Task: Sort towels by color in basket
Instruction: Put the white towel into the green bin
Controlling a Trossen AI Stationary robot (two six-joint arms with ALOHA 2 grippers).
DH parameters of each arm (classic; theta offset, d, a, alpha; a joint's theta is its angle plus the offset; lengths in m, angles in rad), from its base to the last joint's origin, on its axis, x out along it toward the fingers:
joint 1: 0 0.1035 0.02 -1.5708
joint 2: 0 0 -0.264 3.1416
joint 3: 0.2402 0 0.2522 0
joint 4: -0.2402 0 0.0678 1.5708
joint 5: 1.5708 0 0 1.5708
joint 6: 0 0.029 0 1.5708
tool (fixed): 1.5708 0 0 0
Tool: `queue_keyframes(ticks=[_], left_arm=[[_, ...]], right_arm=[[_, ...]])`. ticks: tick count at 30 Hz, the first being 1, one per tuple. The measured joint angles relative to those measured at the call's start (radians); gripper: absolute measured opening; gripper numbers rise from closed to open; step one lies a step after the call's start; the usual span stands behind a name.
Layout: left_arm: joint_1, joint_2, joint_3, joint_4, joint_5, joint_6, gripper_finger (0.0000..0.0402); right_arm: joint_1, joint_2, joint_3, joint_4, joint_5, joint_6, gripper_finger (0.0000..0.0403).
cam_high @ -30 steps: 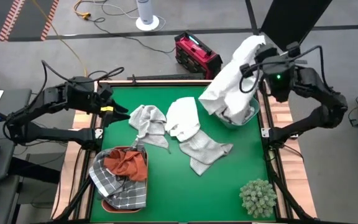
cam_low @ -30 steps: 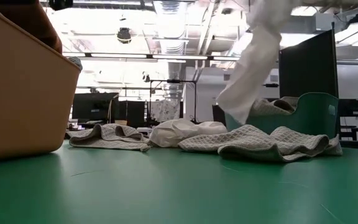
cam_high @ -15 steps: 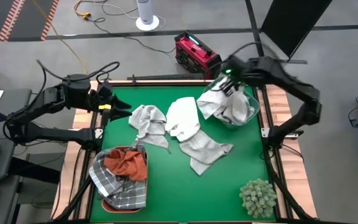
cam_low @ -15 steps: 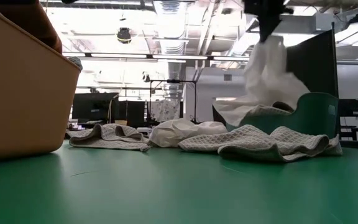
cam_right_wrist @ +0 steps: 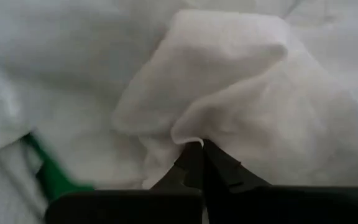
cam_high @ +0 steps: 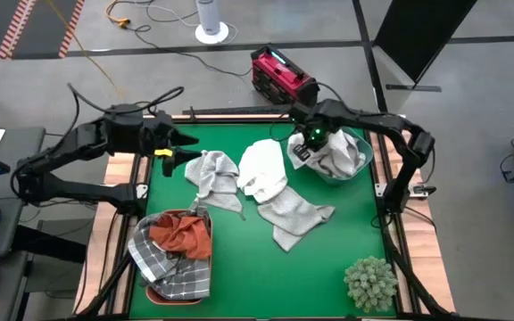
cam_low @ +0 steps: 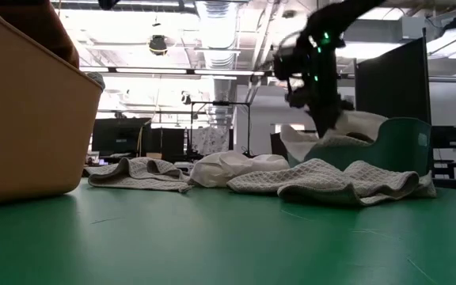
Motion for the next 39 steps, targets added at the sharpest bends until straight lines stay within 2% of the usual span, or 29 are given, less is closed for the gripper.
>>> queue_keyframes(ticks=[5, 9, 13, 18, 24, 27, 33, 36, 39], left_arm=[[0.06, 0.032, 0.0, 0.002, -0.019, -0.005, 0.0242], [0.097, 0.068, 0.0, 0.084, -0.023, 0.062, 0.0242], [0.098, 0.11, 0.0, 0.156, -0.025, 0.125, 0.0242], [0.098, 0.176, 0.0, 0.184, -0.016, 0.154, 0.0242], [0.108, 0.232, -0.028, 0.276, 0.135, 0.149, 0.0242], [0.154, 0.227, -0.051, 0.299, 0.161, 0.147, 0.0242], [0.289, 0.227, -0.091, 0.26, 0.321, 0.085, 0.0242], [0.316, 0.225, -0.091, 0.198, 0.325, 0.083, 0.0242], [0.344, 0.24, -0.091, 0.097, 0.303, 0.082, 0.0242]], right_arm=[[-0.052, 0.026, -0.122, 0.183, -0.047, -0.056, 0.0022], [-0.083, 0.091, -0.155, 0.267, -0.052, -0.113, 0.004], [-0.096, 0.14, -0.151, 0.28, -0.065, -0.178, 0.0079], [-0.121, 0.127, -0.136, 0.276, -0.113, -0.197, 0.015], [-0.148, 0.067, -0.067, 0.186, -0.153, -0.192, 0.0235], [-0.153, 0.031, -0.015, 0.103, -0.151, -0.192, 0.026], [-0.169, -0.043, 0.092, -0.024, -0.128, -0.212, 0.027], [-0.183, -0.054, 0.15, -0.103, -0.125, -0.226, 0.027], [-0.168, -0.081, 0.2, -0.096, -0.123, -0.253, 0.027]])
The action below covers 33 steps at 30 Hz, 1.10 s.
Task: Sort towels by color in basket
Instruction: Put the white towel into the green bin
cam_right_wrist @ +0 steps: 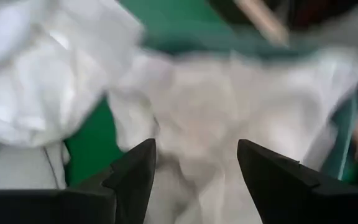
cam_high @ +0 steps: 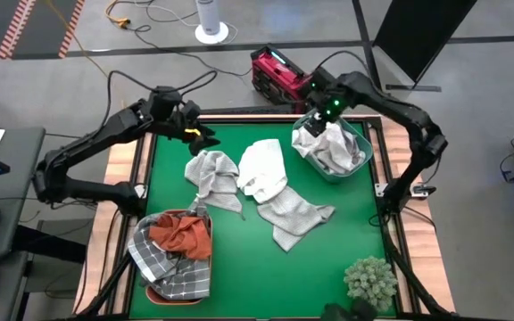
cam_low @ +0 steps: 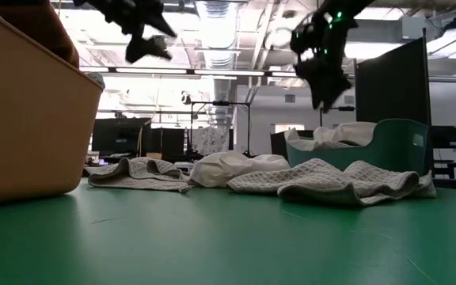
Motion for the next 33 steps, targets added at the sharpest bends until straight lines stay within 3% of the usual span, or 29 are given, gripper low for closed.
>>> queue_keyframes(ticks=[5, 10, 14, 20, 28, 31, 33], left_arm=[[0.05, 0.03, -0.002, -0.061, -0.026, 0.008, 0.0242], [0.085, 0.005, -0.002, -0.063, -0.122, 0.0, 0.0242], [0.093, -0.027, -0.001, -0.115, -0.131, -0.028, 0.0242], [0.093, -0.072, -0.001, -0.156, -0.131, -0.066, 0.0242], [0.092, -0.142, 0.0, -0.178, -0.13, -0.101, 0.0242], [0.092, -0.168, 0.0, -0.202, -0.132, -0.102, 0.0242], [0.092, -0.186, 0.0, -0.215, -0.134, -0.11, 0.0242]], right_arm=[[0.127, 0.0, -0.001, 0.192, -0.015, -0.131, 0.027], [0.277, 0.083, -0.001, 0.358, -0.075, -0.134, 0.027], [0.366, 0.171, -0.001, 0.411, -0.083, -0.191, 0.027], [0.432, 0.331, -0.002, 0.466, -0.098, -0.328, 0.027], [0.47, 0.49, -0.001, 0.734, -0.075, -0.322, 0.0267], [0.485, 0.527, -0.002, 0.789, -0.036, -0.321, 0.0233], [0.492, 0.533, -0.001, 0.805, -0.024, -0.315, 0.0181]])
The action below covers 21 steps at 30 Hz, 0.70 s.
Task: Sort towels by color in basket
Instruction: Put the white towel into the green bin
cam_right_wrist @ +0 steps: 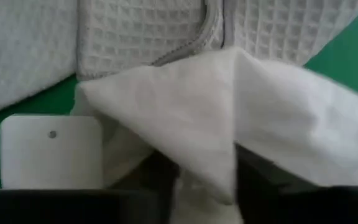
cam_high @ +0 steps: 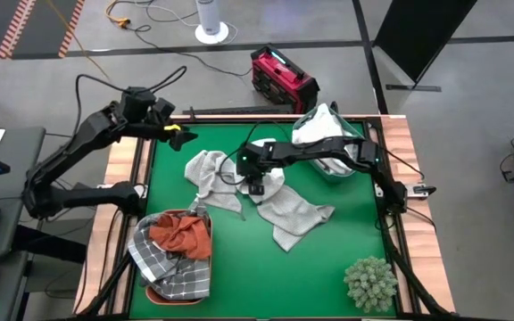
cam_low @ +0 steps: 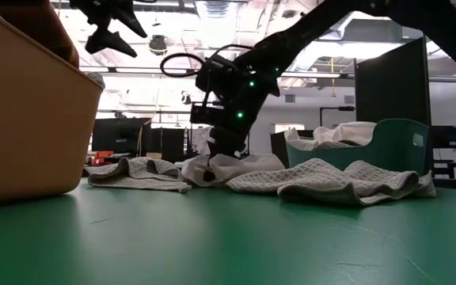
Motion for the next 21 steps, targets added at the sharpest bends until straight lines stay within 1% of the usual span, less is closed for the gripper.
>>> queue_keyframes(ticks=[4, 5, 7, 9, 15, 18, 21], left_arm=[[0.0, -0.033, 0.0, -0.005, -0.014, -0.006, 0.0242], [0.0, -0.041, 0.0, -0.005, -0.023, -0.007, 0.0242], [0.0, -0.054, 0.0, -0.011, -0.035, -0.007, 0.0242], [0.0, -0.065, 0.001, -0.012, -0.046, -0.005, 0.0242], [0.0, -0.066, 0.0, -0.003, -0.08, 0.022, 0.0242], [0.0, -0.059, 0.0, 0.026, -0.101, 0.035, 0.0242], [0.0, -0.053, 0.0, 0.06, -0.109, 0.038, 0.0242]], right_arm=[[0.002, 0.003, 0.001, -0.011, -0.012, 0.019, 0.004], [0.0, -0.007, 0.001, -0.023, -0.022, 0.02, 0.0025], [-0.004, -0.035, -0.003, -0.043, -0.03, 0.035, 0.0023], [-0.01, -0.092, -0.003, -0.055, -0.031, 0.049, 0.0023], [-0.022, -0.342, 0.0, -0.101, -0.029, 0.07, 0.0023], [-0.036, -0.466, 0.0, -0.175, 0.035, 0.13, 0.0023], [-0.05, -0.584, 0.001, -0.322, 0.166, 0.197, 0.0023]])
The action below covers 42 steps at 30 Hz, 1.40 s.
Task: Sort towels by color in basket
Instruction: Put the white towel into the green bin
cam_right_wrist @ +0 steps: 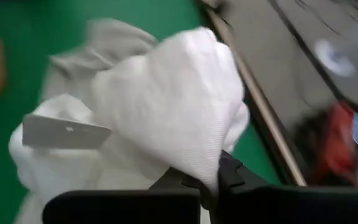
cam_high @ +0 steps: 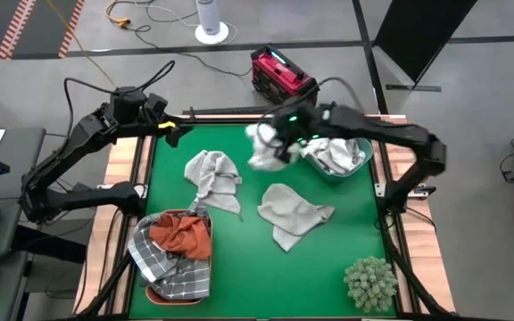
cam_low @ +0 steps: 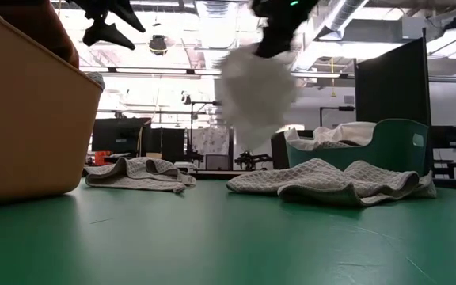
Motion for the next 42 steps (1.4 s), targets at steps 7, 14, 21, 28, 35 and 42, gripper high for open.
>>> queue_keyframes(ticks=[7, 14, 21, 28, 35, 42], left_arm=[[0.0, 0.0, 0.0, 0.153, -0.026, 0.055, 0.0242], [0.0, 0.029, 0.0, 0.201, -0.025, 0.074, 0.0242], [-0.001, 0.041, 0.0, 0.161, 0.008, 0.07, 0.0242], [-0.001, 0.039, 0.0, 0.152, 0.009, 0.066, 0.0242], [-0.001, 0.039, 0.0, 0.152, 0.009, 0.072, 0.0242], [-0.001, 0.039, 0.0, 0.152, 0.009, 0.109, 0.0242]], right_arm=[[-0.056, -0.117, -0.004, -0.421, 0.2, 0.232, 0.0023], [-0.181, -0.112, -0.087, -0.789, 0.489, 0.422, 0.0023], [-0.249, -0.258, -0.03, -0.744, 0.686, 0.456, 0.0023], [-0.254, -0.363, -0.019, -0.747, 0.963, 0.452, 0.0023], [-0.252, -0.309, -0.019, -0.61, 0.607, 0.388, 0.0023], [-0.172, -0.09, -0.019, -0.54, 0.356, 0.377, 0.0023]])
